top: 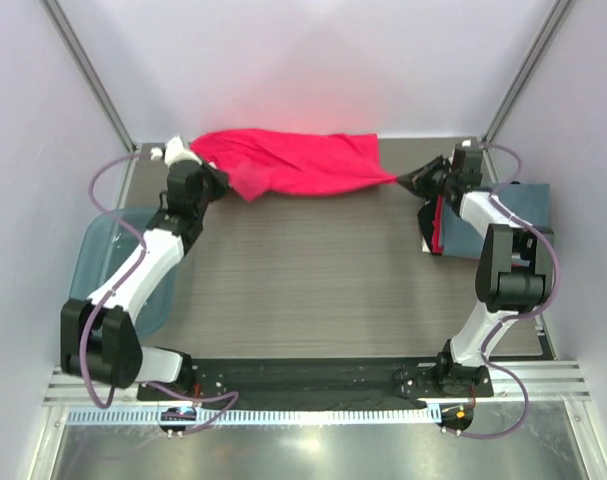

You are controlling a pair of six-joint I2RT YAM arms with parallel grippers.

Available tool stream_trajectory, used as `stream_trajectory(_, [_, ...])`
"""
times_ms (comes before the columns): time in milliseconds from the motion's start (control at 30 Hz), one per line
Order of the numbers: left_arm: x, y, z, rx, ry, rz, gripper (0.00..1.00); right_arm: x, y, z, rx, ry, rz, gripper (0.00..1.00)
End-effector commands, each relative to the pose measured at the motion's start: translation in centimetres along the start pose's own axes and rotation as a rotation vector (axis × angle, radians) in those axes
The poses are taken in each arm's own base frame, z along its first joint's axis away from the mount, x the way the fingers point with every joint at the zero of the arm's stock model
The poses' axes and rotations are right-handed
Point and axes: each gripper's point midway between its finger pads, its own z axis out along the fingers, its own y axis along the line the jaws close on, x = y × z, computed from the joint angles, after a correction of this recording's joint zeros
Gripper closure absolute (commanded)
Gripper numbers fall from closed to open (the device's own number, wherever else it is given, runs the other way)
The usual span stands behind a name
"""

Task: Fold and stack the t-shirts
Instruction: Flatten the tshirt out

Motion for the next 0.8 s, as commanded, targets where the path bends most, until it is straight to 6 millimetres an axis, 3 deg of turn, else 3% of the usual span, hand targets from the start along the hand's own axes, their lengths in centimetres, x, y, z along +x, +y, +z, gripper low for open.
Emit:
stream_trajectory(0, [-3.5,-2.2,-4.0,0.079,-0.163,-0.146,1.00,0.9,0.2,-1.9,-0.049,-0.019,-0.063,0.99])
stream_trajectory(67, [-1.2,-1.3,-5.5,0.076,-0.119,-0.188,1.00,2.3,-1.7,-2.1,-0.027,-0.016,-0.062,0.99])
stream_trajectory(100, [1.4,0.4,-5.8,0.041,-0.078,-0.210,1.00,3.8,-3.9,-2.2,0.018,0.007,-0.049,0.99])
stream_trajectory(133, [2.6,1.2,-6.3,0.023,-0.063,-0.218,1.00,4.3,-4.6,-2.7,0.037,0.009,-0.052,0.99])
stream_trajectory(167, [2.4,1.8,-7.4,0.009,-0.084,-0.227,1.00,4.9,-5.3,-2.9,0.048,0.012,-0.055,0.99])
stream_trajectory(200, [4.2,3.6,-7.9,-0.044,-0.055,-0.238,1.00,6.4,-7.1,-3.4,0.080,0.033,-0.060,0.99])
stream_trajectory(233, [4.7,4.7,-8.6,-0.079,-0.050,-0.239,1.00,6.6,-6.9,-4.3,0.079,0.019,-0.084,0.99])
stream_trajectory(333, [6.0,7.9,-11.4,-0.171,-0.046,-0.224,1.00,7.8,-9.7,-6.2,0.182,0.013,-0.172,0.99])
stream_trajectory(467, [6.1,10.6,-15.0,-0.253,-0.065,-0.217,1.00,9.7,-12.1,-9.2,0.277,0.018,-0.222,0.99])
stream_trajectory(667, [4.3,11.3,-18.9,-0.261,-0.112,-0.214,1.00,12.1,-16.0,-12.0,0.406,0.021,-0.234,0.99])
stream_trajectory(767, [4.6,11.2,-19.7,-0.250,-0.079,-0.197,1.00,12.4,-16.4,-13.2,0.419,-0.010,-0.249,0.99])
